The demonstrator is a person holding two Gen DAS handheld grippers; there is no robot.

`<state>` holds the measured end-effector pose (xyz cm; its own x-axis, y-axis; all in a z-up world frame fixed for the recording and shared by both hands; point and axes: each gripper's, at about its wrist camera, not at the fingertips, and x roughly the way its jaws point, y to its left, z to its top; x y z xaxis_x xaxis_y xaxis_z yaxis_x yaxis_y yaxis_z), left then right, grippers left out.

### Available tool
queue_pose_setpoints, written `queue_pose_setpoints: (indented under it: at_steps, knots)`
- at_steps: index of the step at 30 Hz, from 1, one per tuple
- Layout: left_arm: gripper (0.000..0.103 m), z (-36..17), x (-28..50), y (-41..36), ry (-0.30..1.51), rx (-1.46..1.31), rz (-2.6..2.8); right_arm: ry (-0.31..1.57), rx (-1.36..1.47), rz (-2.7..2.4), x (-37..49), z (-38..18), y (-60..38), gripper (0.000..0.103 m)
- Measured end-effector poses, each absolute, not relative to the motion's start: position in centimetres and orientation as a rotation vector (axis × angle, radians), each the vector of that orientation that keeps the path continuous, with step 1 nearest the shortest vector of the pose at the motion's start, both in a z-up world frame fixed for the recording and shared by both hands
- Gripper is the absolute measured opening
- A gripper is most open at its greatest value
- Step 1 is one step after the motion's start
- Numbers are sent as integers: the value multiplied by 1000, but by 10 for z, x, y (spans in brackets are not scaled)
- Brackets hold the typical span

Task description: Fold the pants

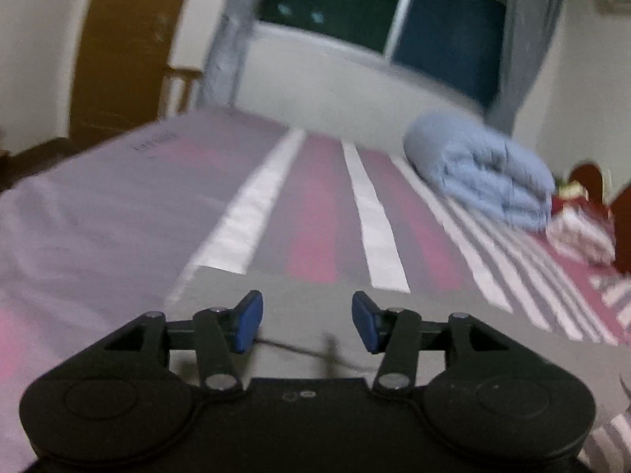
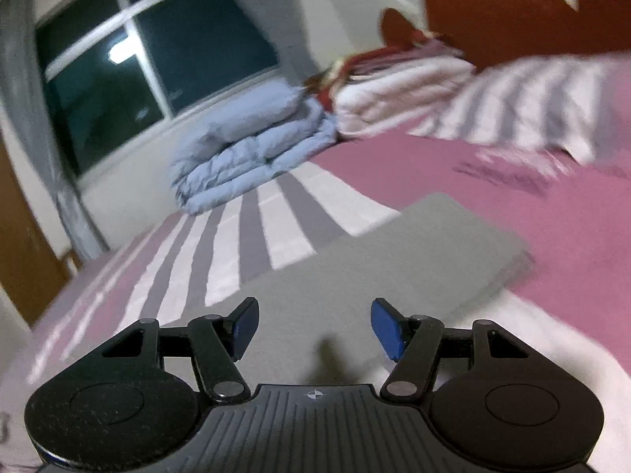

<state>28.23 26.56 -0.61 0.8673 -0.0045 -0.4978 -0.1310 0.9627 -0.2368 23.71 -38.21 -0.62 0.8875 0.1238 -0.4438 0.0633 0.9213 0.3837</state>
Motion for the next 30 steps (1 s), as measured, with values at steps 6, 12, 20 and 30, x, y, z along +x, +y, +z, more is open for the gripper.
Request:
queue_pose_setpoints:
  at_steps: [6,12,20,30]
  knots:
    - [40,-63,331,264,697,-110,132,699,198,152,324,-23,-305,63]
    - [47,-39,300,272,633,-137,94,616,213,71,322,-21,-348,63]
    - [62,-30,235,196,465,-157,40,467,425,-32,216,-12,-431,63]
    - [74,-70,233,150,552,-131,66,533,490,-151,205,-40,-473,63]
